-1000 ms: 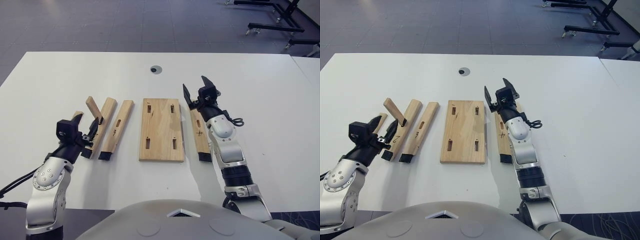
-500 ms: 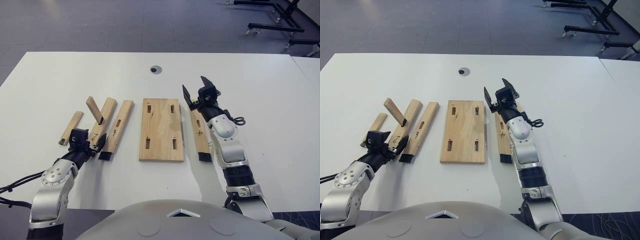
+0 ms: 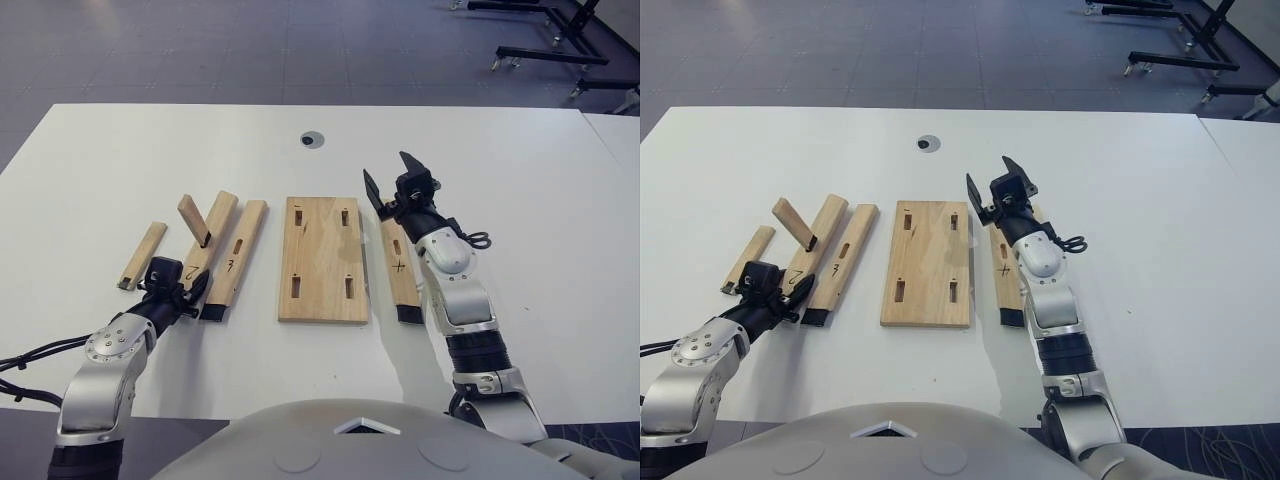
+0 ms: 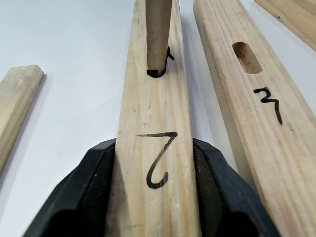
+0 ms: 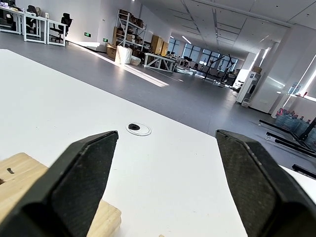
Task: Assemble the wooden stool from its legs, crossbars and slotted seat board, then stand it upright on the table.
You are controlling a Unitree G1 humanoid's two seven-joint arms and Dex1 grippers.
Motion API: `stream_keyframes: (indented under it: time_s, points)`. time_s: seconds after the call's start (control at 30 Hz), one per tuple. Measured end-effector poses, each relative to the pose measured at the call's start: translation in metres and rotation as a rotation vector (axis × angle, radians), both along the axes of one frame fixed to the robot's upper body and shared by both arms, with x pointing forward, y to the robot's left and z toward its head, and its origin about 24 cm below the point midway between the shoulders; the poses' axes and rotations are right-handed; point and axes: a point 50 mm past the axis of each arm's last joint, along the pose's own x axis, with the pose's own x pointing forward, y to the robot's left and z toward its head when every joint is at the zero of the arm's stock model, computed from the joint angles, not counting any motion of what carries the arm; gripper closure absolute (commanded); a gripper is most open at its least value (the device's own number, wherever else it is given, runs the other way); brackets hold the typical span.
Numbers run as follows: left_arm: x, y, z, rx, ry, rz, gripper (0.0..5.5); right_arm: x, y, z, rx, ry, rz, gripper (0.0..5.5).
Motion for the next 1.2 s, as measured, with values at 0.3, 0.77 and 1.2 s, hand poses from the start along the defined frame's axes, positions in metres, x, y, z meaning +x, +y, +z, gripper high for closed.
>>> stream_keyframes:
  time_s: [0.3,0.77,1.2]
  points:
    - [0.019,-0.015,0.011,-0.238,-0.080,0.046,3.47,0.001,0.001,0.000,-0.018,-0.007,0.007,1.87]
    - [0.050,-0.070,0.102,-0.890,-0.385,-0.497,3.47,-0.017,0.002,0.052,0.724,0.306,0.736,1.87]
    - [0.047,-0.093,0.102,-1.060,-0.164,-0.904,3.47,-0.029,0.001,0.087,1.042,0.367,1.093,1.87]
